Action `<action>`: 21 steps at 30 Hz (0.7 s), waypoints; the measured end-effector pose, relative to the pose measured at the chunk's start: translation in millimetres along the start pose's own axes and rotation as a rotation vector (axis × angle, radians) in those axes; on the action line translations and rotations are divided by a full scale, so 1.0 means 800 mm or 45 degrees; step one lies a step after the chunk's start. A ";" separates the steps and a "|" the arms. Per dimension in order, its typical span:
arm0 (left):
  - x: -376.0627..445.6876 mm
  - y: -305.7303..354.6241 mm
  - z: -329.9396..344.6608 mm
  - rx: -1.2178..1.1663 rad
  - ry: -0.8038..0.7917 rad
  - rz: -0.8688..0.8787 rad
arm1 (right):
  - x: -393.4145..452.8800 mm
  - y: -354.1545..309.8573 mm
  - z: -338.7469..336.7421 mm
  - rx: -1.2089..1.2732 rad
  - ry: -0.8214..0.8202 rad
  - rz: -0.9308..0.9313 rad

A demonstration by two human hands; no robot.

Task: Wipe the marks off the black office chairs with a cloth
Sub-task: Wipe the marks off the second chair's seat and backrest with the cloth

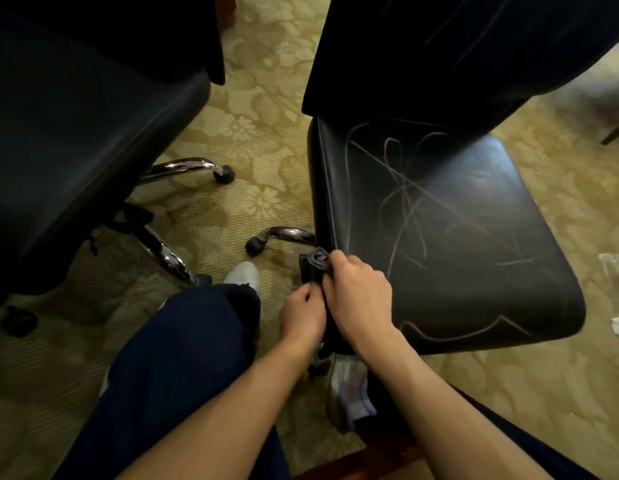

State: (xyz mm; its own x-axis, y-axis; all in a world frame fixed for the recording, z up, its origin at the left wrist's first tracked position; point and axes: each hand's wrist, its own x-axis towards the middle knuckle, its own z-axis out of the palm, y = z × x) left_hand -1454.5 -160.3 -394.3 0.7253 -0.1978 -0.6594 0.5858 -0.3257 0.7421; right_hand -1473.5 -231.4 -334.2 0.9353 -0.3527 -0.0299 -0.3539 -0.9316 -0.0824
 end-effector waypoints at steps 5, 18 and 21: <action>0.012 0.005 0.007 -0.410 -0.110 -0.187 | 0.020 0.002 0.002 -0.106 -0.041 -0.039; -0.003 0.014 -0.007 0.368 0.066 0.373 | -0.005 0.007 0.002 0.024 0.173 -0.007; -0.033 -0.025 -0.006 0.379 0.033 0.423 | -0.056 0.010 0.016 0.051 0.248 0.036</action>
State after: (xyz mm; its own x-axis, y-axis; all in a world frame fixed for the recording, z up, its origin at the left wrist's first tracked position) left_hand -1483.9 -143.9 -391.0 0.8675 -0.3149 -0.3850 0.1925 -0.5013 0.8436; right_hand -1518.6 -222.1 -346.5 0.9056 -0.3926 0.1602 -0.3761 -0.9182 -0.1239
